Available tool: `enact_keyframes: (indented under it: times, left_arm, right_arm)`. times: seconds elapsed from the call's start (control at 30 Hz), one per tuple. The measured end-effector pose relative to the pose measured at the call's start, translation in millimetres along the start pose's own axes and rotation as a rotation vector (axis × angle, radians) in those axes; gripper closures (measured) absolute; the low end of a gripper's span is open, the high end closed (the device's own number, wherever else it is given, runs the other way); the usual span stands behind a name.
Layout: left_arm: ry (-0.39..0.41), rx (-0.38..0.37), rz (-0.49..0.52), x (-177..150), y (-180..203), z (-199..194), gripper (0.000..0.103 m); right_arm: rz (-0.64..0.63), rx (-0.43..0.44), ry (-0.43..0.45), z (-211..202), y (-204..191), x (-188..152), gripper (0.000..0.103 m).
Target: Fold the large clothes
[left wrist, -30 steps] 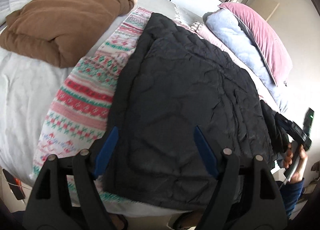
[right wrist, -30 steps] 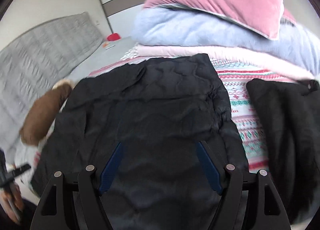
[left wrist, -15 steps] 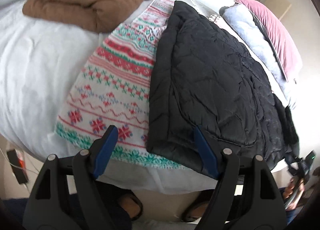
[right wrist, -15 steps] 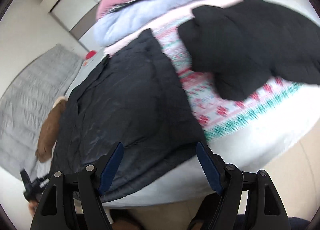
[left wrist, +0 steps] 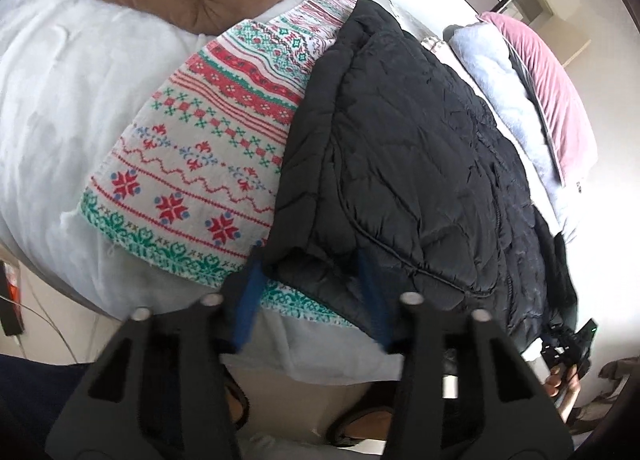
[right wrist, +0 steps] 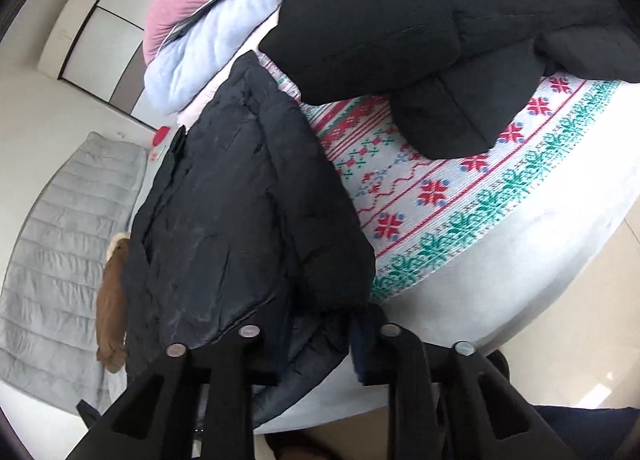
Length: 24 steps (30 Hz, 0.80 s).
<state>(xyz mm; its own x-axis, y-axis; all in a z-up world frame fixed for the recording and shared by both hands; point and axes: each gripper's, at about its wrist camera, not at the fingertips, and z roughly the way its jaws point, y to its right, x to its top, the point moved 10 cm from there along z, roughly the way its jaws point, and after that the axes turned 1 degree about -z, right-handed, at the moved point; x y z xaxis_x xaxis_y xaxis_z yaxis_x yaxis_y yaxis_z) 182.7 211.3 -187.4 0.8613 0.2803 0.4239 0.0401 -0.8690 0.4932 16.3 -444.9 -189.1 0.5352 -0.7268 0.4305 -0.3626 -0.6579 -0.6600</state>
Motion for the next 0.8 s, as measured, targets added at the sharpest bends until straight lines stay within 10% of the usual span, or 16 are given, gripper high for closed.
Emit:
enact_keyframes:
  times: [0.1,0.8]
  left_arm:
    - [-0.012,-0.04,-0.018,-1,3,0,0.077]
    - [0.028,-0.04,-0.113,17,6,8,0.064]
  right_arm:
    - [0.024,0.012,0.013,-2,0,-2,0.081]
    - [0.095,0.139,0.027,3,-15,-5,0.078]
